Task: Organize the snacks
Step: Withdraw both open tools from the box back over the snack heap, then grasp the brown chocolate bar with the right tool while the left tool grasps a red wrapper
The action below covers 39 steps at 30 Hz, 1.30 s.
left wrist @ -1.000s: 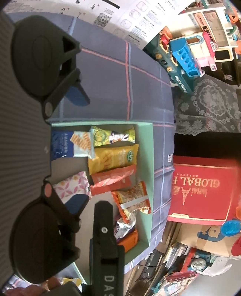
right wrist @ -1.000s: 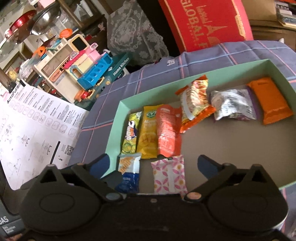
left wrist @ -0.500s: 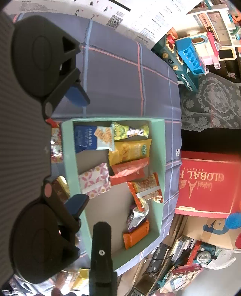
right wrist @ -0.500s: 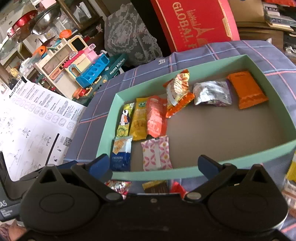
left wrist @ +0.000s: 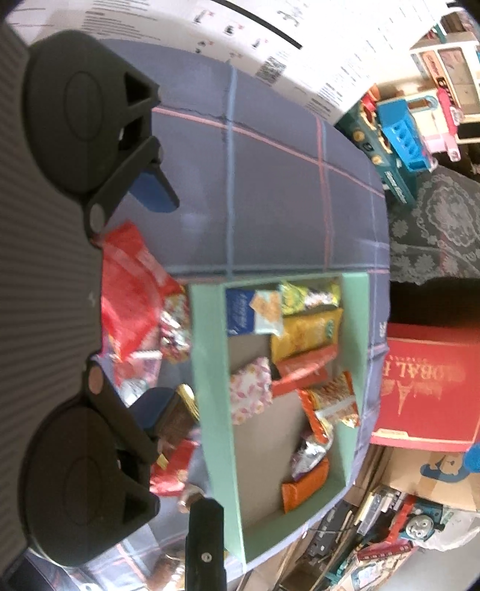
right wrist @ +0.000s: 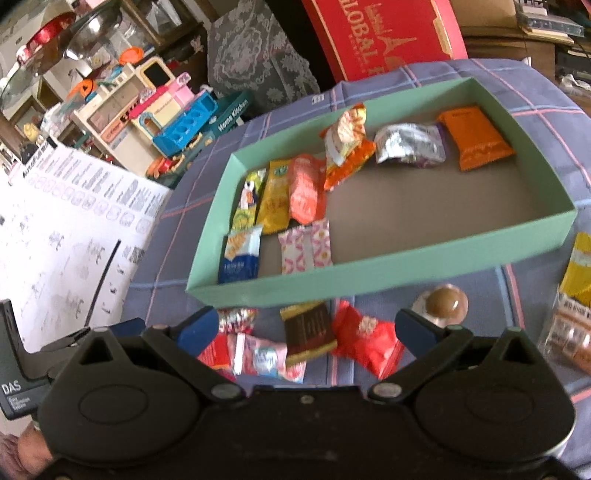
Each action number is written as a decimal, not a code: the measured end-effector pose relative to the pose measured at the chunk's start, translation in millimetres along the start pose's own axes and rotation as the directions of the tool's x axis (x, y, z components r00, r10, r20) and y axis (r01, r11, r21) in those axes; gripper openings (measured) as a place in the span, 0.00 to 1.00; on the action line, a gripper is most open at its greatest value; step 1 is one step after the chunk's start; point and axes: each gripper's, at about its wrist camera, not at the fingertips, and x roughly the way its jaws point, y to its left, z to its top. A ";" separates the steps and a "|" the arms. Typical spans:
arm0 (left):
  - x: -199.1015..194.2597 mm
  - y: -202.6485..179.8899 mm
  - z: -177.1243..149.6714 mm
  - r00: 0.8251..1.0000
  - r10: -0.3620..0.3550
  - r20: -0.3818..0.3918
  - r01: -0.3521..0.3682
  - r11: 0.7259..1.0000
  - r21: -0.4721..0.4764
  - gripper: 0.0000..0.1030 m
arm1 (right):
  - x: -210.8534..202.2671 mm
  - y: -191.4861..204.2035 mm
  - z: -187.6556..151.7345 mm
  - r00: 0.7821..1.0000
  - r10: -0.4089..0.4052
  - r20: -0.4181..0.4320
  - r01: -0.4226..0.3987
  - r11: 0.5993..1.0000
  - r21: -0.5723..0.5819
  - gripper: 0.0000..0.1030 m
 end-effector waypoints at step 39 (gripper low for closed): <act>27.7 7.2 -29.2 0.981 -0.187 -0.058 0.190 0.980 0.063 0.77 | 40.8 11.9 -2.7 0.994 -0.094 -0.055 0.092 0.995 -0.048 0.70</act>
